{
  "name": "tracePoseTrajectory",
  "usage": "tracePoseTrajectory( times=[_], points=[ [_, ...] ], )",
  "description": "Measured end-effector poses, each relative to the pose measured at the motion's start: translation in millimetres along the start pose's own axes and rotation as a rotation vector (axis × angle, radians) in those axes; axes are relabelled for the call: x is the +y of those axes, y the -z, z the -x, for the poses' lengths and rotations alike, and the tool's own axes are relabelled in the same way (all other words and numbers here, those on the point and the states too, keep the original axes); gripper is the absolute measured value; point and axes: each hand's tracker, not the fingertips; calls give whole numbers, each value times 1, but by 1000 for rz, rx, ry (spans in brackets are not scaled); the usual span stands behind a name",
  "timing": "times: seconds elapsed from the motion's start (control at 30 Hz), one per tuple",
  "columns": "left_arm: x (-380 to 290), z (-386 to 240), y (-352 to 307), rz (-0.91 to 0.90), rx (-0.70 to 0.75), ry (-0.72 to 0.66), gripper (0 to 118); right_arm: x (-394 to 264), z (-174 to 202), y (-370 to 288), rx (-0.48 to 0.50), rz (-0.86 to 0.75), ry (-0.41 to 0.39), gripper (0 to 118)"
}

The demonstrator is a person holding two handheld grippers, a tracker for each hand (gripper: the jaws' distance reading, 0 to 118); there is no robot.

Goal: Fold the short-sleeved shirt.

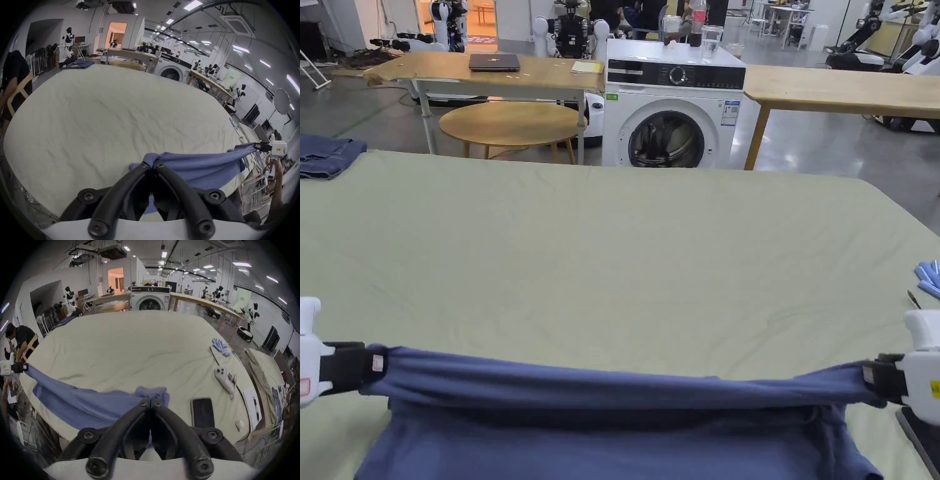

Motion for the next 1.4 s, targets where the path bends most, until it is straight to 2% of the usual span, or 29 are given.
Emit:
tracePoseTrajectory(
  times=[0.27,0.4,0.57,0.63,0.67,0.7,0.73,0.77,0.87,0.97,1.1,1.17,1.27,1.37,1.4],
  points=[
    [-65,6,20,189,65,30,0,-69,4,31,-43,185,0,0],
    [-81,6,46,279,129,98,0,-86,5,58,-63,245,-11,0],
    [-85,3,55,263,141,78,0,-93,6,67,-71,247,-6,1],
    [-82,2,54,266,145,80,0,-91,5,66,-74,236,-13,10],
    [-79,2,52,269,144,81,0,-89,6,62,-86,229,-26,23],
    [-75,0,48,269,143,71,10,-87,6,59,-116,219,-43,47],
    [-71,-2,42,259,137,48,23,-84,5,53,-159,192,-54,59],
    [-67,-5,36,223,128,41,31,-82,6,41,-177,152,-43,61],
    [-55,-14,18,104,153,35,35,-69,4,16,-162,47,47,61],
    [-43,-27,4,-45,123,13,34,-58,14,-2,-189,-83,89,61],
    [-34,-58,-2,-262,105,86,34,-50,42,-12,-166,-305,157,61],
    [-31,-76,-3,-372,115,115,34,-47,59,-14,-123,-430,190,61],
    [-31,-100,-5,-514,99,152,34,-41,90,-18,-115,-563,194,57],
    [-29,-121,-3,-593,137,214,34,-33,111,-14,-97,-658,173,28],
    [-30,-127,-4,-614,142,234,25,-32,118,-14,-90,-684,167,13]
  ],
)
